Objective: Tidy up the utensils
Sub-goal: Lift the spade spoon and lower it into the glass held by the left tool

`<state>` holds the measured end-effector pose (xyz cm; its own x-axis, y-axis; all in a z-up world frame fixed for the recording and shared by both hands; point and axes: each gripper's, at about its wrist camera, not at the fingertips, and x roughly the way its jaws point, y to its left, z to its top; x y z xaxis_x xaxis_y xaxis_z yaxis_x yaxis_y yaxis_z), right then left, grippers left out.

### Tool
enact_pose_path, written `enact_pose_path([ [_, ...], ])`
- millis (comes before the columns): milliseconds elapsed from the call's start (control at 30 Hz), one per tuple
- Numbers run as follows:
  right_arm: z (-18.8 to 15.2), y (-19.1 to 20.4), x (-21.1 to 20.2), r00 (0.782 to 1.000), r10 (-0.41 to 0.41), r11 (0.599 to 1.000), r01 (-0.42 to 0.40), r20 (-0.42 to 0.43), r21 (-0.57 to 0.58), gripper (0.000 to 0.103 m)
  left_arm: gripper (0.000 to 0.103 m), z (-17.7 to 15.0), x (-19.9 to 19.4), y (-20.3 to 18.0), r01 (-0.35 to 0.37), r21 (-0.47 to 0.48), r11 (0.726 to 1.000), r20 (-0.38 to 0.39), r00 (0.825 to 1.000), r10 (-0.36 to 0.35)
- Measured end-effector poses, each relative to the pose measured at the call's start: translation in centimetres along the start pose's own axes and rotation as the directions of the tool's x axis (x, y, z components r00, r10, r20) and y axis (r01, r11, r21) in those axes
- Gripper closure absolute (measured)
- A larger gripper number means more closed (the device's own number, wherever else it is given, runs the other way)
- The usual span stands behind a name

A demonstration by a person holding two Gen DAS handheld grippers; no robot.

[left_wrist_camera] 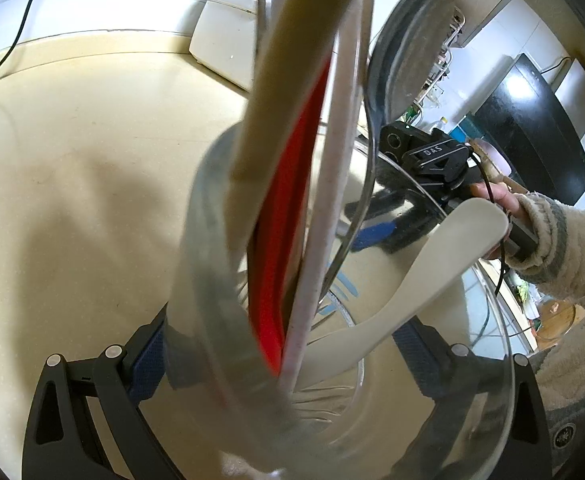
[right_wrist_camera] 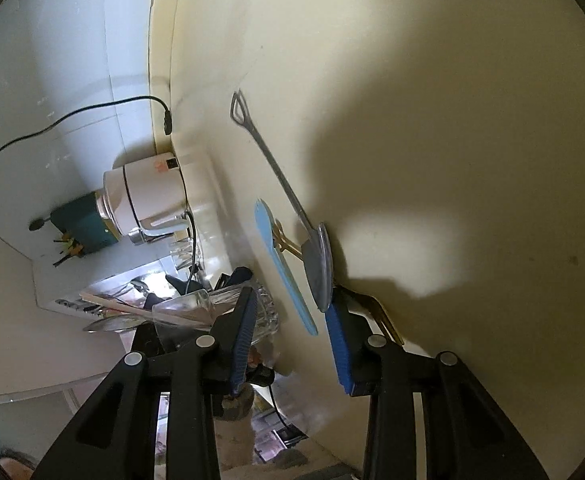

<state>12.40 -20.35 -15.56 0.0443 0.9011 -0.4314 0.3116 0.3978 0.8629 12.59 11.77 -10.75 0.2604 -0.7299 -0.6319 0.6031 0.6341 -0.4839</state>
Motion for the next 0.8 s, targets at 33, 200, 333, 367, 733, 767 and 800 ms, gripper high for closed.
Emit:
enact_pose_path([
  [33, 1.4, -0.4, 0.4, 1.0, -0.002, 1.0, 0.002, 0.005, 0.01, 0.079, 0.003, 0.0, 0.0, 0.0, 0.001, -0.001, 1.0, 0.0, 1.0, -0.001],
  [200, 1.7, -1.3, 0.8, 0.998, -0.005, 0.996, 0.0, 0.055, 0.094, 0.092, 0.003, 0.0, -0.1, 0.3, 0.006, -0.004, 1.0, 0.002, 1.0, -0.006],
  [333, 1.7, -1.1, -1.6, 0.989, -0.074, 0.996, 0.067, 0.13, 0.061, 0.086, 0.003, 0.0, -0.1, 0.3, 0.007, -0.005, 1.0, 0.002, 1.0, -0.007],
  [367, 1.9, -0.9, -1.6, 0.987, -0.083, 0.996, 0.078, 0.138, 0.043, 0.086, 0.003, 0.0, -0.1, 0.3, 0.008, -0.005, 1.0, 0.002, 1.0, -0.008],
  [733, 2.6, 2.4, -0.3, 0.929, -0.223, 0.961, 0.26, 0.295, -0.091, 0.1, 0.003, 0.0, -0.2, 0.6, 0.01, -0.006, 1.0, 0.002, 1.0, -0.01],
  [767, 2.4, 3.1, -0.5, 0.914, -0.251, 0.946, 0.301, 0.32, -0.117, 0.1, 0.003, 0.0, -0.2, 0.6, 0.01, -0.006, 1.0, 0.002, 1.0, -0.01],
  [800, 2.2, 3.7, -0.6, 0.9, -0.274, 0.931, 0.337, 0.339, -0.141, 0.101, 0.003, 0.0, -0.2, 0.6, 0.01, -0.006, 1.0, 0.002, 1.0, -0.01],
])
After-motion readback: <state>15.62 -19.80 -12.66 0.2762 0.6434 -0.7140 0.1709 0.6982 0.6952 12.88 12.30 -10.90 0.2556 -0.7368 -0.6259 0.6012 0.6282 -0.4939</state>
